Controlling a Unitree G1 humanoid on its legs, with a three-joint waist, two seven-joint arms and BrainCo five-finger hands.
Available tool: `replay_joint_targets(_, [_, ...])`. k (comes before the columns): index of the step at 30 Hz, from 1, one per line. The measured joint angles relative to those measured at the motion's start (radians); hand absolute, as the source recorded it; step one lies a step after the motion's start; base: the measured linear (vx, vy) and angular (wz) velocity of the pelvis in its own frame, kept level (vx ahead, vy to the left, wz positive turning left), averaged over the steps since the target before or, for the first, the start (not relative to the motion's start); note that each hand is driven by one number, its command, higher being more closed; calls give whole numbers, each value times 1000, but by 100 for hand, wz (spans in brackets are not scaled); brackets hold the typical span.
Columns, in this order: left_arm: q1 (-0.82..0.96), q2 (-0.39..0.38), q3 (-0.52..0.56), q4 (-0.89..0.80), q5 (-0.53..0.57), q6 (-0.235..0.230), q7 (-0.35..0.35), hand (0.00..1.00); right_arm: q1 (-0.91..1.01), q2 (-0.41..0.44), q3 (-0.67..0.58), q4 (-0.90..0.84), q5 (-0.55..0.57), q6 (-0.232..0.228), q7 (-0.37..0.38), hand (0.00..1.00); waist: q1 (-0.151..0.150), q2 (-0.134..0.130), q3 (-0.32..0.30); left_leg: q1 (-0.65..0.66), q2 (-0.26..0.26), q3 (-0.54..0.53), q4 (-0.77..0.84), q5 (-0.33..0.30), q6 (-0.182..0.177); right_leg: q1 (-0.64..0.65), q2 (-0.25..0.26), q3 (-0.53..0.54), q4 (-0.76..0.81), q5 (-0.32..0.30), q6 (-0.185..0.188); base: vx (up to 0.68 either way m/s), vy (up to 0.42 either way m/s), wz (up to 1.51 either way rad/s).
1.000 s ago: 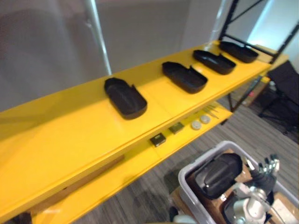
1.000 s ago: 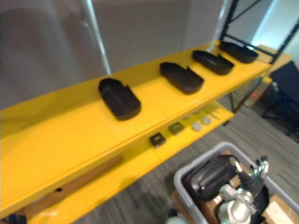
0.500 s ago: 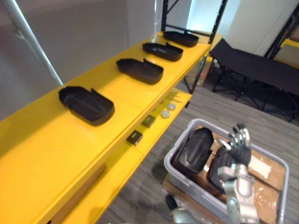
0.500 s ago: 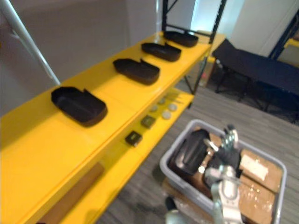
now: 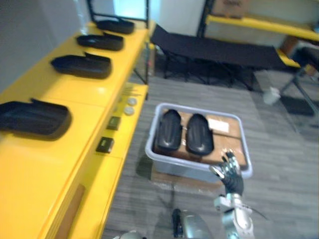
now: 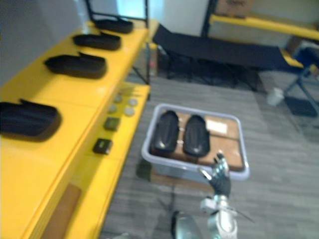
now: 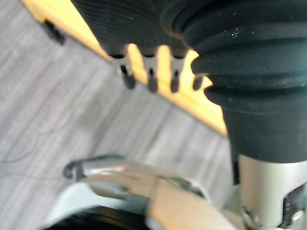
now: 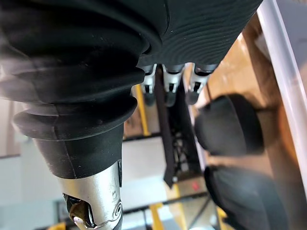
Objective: Walk over and take plastic housings, then place them on the shelf
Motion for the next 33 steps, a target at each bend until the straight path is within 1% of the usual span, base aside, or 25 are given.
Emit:
replay_joint_targets(1, [1,-7,1,2,0,-5,-3,0,-7,-9,7,0,-11,3,3,0,13,16,5,18,14,-5,-30,3,-6,-6,6,-18,40,-38,-47,-68,3,-88])
replay_joint_targets(2, [5,-7,-5,9,-2,-1,-3,0,-14,-13,5,8,-38,20,13,0,-2,20,6,53,12,-6,-115,1,-10,-20,-47,-46,205,-119,-81,24,48,-40])
replay_joint_targets(3, [7,4,-26,8,-4,1,-4,0,-16,-12,5,31,-52,25,17,0,1,13,8,58,13,-3,-159,9,-23,-15,-115,-46,307,-191,-41,30,39,-19])
replay_joint_targets(4, [9,16,-29,10,-3,3,-8,0,-21,-12,8,41,-56,36,19,0,7,2,12,56,20,9,-165,14,-32,-8,-143,-45,325,-205,-45,-31,-51,-42])
replay_joint_targets(5, [21,33,-29,10,0,9,-20,0,-25,-11,19,44,-54,49,24,0,33,-11,15,40,40,27,-157,21,-44,7,-178,-46,319,-203,-42,-94,-116,-69])
replay_joint_targets(6, [46,41,-28,11,1,10,-28,0,-22,-7,33,43,-50,59,34,0,37,-28,14,17,57,34,-154,28,-58,25,-209,-45,287,-194,-27,-106,-137,-64])
replay_joint_targets(7, [56,50,-28,11,2,10,-29,0,-21,-2,35,41,-42,60,42,0,34,-37,14,4,65,36,-148,32,-67,35,-219,-47,268,-193,-5,-85,-181,-36])
replay_joint_targets(8, [67,67,-28,13,2,12,-30,0,-14,6,35,31,-11,61,46,0,30,-54,23,-32,86,36,-117,32,-83,59,-220,-52,217,-203,72,-61,-176,-19])
replay_joint_targets(9, [69,74,-28,13,2,12,-30,0,-11,9,34,29,-2,61,49,0,29,-64,29,-48,93,35,-98,29,-91,73,-222,-63,192,-204,110,-103,-322,-22])
replay_joint_targets(10, [68,84,-27,11,-1,7,-26,0,-4,9,32,31,35,62,62,0,27,-102,51,-99,94,35,-24,18,-112,111,-237,-82,120,-208,172,-101,-298,-20])
replay_joint_targets(11, [61,79,-25,12,-3,7,-21,0,-7,6,27,35,39,64,62,0,29,-104,63,-115,96,31,5,12,-121,122,-245,-100,101,-245,200,-109,-317,-24])
replay_joint_targets(12, [53,77,-23,11,-9,6,-13,0,-14,3,20,40,45,65,62,0,29,-100,77,-127,101,24,29,9,-126,129,-243,-104,92,-273,212,-165,-332,-24])
replay_joint_targets(13, [27,38,-29,12,-47,6,14,0,-37,-22,-14,69,76,63,57,0,22,-44,135,-129,126,-15,51,14,-136,141,-214,-118,96,-294,207,-142,-264,-16])
replay_joint_targets(15, [27,20,-40,10,-47,-7,13,0,-32,-37,-46,93,84,59,55,0,13,-21,151,-122,122,-34,28,28,-160,137,-212,-125,107,-300,197,-117,-198,3])
replay_joint_targets(16, [30,4,-59,10,-38,-19,13,0,-27,-51,-76,127,92,48,50,0,9,-9,154,-106,111,-41,-13,43,-180,134,-215,-126,113,-303,192,-120,-181,10])
replay_joint_targets(19, [34,-13,-70,7,-39,-47,47,0,-48,-60,-130,175,102,13,41,0,10,-8,151,-93,83,-46,-92,98,-188,109,-231,-132,114,-310,182,-103,-112,9])
replay_joint_targets(20, [34,-9,-79,-6,-39,-52,57,0,-89,-67,-153,211,102,-12,37,0,9,-13,154,-98,66,-55,-131,125,-189,94,-240,-137,114,-307,179,-99,-96,16])
replay_joint_targets(22, [34,-3,-84,-11,-39,-52,56,0,-129,-71,-181,244,101,-20,24,0,9,-14,155,-113,52,-75,-154,150,-187,83,-249,-158,109,-297,173,-83,-77,29])
replay_joint_targets(23, [34,-1,-99,-17,-40,-53,51,0,-164,-76,-199,267,97,-20,0,0,16,-14,158,-123,46,-85,-165,163,-188,83,-250,-169,94,-286,173,-57,-31,33])
replay_joint_targets(24, [33,-1,-106,-25,-43,-53,49,0,-202,-82,-212,284,96,-13,-27,0,27,-8,163,-132,44,-92,-167,173,-184,87,-250,-180,80,-272,172,-28,2,21])
replay_joint_targets(26, [33,-2,-110,-37,-49,-51,49,0,-266,-98,-228,316,100,4,-42,0,42,-2,171,-132,36,-94,-178,184,-178,95,-252,-182,59,-255,175,-22,24,14])
replay_joint_targets(27, [33,-2,-113,-47,-49,-50,46,0,-349,-127,-248,373,103,32,-51,0,52,9,179,-133,19,-107,-197,200,-170,107,-254,-192,25,-234,181,-26,25,21])
replay_joint_targets(30, [33,-7,-118,-64,-51,-53,13,0,-533,-208,-280,505,149,73,-65,0,57,38,197,-168,-19,-147,-237,245,-153,121,-272,-241,-45,-185,189,-32,51,45])
replay_joint_targets(32, [33,-14,-118,-70,-53,-52,3,0,-634,-253,-290,572,173,87,-67,0,84,51,217,-174,-30,-152,-263,265,-147,126,-274,-251,-74,-158,189,-2,32,20])
replay_joint_targets(33, [34,-16,-118,-70,-57,-52,-1,0,-666,-267,-290,595,183,89,-65,0,86,54,218,-184,-35,-162,-267,272,-144,126,-276,-263,-79,-152,188,-7,27,34])
